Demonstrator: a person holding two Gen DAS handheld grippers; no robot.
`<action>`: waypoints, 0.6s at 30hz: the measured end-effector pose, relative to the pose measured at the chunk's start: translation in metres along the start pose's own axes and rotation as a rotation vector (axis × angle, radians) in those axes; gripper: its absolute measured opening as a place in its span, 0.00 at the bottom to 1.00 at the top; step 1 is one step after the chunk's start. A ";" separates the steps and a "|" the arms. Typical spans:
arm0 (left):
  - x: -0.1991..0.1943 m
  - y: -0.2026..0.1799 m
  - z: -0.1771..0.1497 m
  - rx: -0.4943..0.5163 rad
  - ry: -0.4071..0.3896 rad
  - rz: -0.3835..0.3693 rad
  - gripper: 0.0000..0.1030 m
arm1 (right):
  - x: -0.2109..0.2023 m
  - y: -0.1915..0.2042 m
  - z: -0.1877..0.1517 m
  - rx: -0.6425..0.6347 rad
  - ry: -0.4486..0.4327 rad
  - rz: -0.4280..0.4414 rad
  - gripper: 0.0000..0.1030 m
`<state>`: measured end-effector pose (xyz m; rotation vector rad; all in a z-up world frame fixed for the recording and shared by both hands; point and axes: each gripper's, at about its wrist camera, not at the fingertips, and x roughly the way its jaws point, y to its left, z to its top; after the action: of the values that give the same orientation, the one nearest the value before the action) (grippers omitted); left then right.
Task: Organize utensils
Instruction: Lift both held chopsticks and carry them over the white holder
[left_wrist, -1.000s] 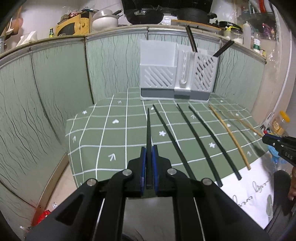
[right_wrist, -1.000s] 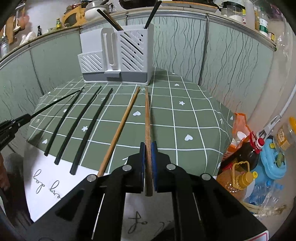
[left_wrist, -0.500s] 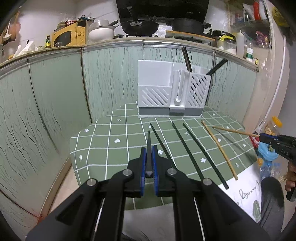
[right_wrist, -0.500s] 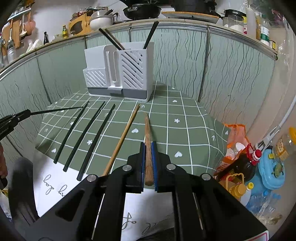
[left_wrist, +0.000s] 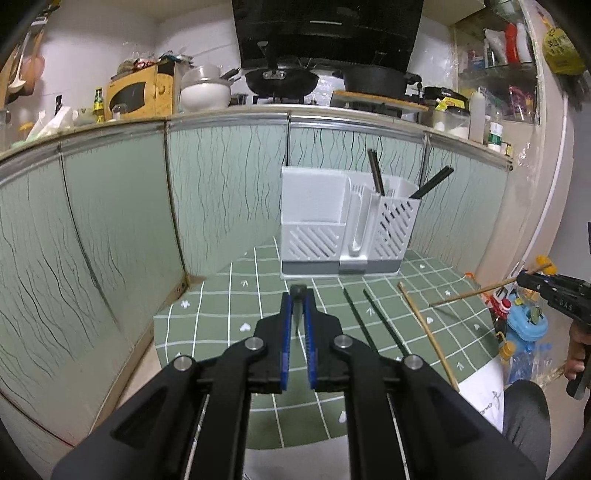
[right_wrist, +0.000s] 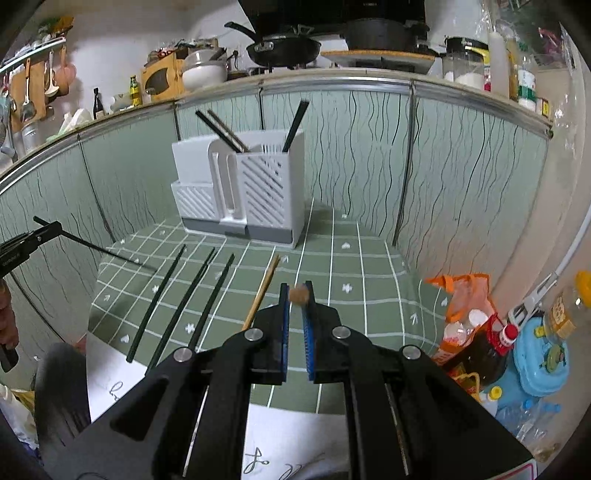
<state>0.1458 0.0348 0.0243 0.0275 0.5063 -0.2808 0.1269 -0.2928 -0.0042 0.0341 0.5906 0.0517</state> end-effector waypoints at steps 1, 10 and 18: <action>-0.001 0.000 0.002 0.000 -0.003 -0.003 0.08 | -0.002 0.000 0.003 0.001 -0.007 0.002 0.06; -0.008 -0.005 0.022 0.006 -0.030 -0.028 0.08 | -0.010 0.000 0.025 0.004 -0.041 0.020 0.06; -0.006 -0.018 0.040 0.036 -0.052 -0.060 0.08 | -0.012 0.002 0.045 -0.007 -0.048 0.054 0.06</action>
<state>0.1549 0.0157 0.0631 0.0400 0.4507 -0.3489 0.1413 -0.2919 0.0398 0.0441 0.5417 0.1053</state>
